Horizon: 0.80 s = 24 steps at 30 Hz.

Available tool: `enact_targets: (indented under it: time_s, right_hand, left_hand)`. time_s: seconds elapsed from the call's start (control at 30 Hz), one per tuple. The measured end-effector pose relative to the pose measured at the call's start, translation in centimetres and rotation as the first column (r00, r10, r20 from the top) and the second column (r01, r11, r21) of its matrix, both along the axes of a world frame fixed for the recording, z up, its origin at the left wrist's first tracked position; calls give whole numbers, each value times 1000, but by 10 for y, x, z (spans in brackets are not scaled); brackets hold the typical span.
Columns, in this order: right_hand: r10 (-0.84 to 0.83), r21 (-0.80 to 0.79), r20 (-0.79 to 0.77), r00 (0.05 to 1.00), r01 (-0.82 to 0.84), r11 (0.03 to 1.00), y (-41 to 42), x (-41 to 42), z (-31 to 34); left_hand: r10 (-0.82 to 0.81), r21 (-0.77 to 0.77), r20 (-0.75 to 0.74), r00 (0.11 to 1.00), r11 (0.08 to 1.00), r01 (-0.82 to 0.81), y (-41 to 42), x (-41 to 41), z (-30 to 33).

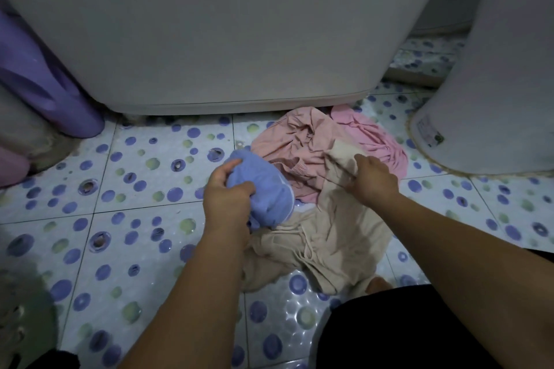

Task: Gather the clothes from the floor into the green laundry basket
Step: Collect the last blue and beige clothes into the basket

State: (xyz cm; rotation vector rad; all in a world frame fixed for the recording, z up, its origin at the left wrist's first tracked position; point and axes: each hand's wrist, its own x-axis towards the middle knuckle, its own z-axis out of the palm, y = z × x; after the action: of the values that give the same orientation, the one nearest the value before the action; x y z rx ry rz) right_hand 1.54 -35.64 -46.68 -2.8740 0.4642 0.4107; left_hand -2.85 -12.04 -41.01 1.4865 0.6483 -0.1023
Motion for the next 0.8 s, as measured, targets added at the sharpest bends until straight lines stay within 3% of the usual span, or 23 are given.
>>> enact_targets:
  time_s: [0.17, 0.27, 0.33, 0.43, 0.5, 0.57, 0.63, 0.67, 0.8]
  right_hand:
    - [-17, 44, 7, 1000, 17, 999, -5, 12, -10]
    - [-64, 112, -125, 990, 78, 991, -10, 15, -20]
    - [4, 16, -141, 990, -2, 1000, -14, 12, -28]
    - [89, -160, -31, 996, -93, 983, -14, 5, -32]
    - [110, -188, 17, 994, -105, 976, -15, 4, -31]
    - [8, -1, 84, 996, -7, 1000, -14, 5, -27]
    - [-157, 299, 45, 987, 137, 944, -13, 9, -22]
    - [-186, 368, -7, 983, 175, 913, -12, 9, -23]
    - [-7, 182, -20, 1000, 11, 983, -10, 2, -29]
  left_hand:
    - [-25, -10, -40, 999, 1000, 25, -7, 1, -16]
    - [-56, -1, -53, 997, 998, 56, -7, 3, -21]
    - [-76, 24, -72, 995, 997, 77, -5, 3, -24]
    - [-84, 45, -111, 990, 995, 90, -2, 1, -28]
    - [-99, 63, -141, 985, 992, 109, -1, -2, -29]
    - [-128, 75, -174, 976, 987, 143, -1, -6, -32]
    - [-145, 70, -199, 969, 984, 161, -2, -9, -35]
    - [-150, 67, -211, 966, 984, 167, -1, -11, -36]
    - [-160, 59, -250, 955, 982, 180, 4, -14, -44]
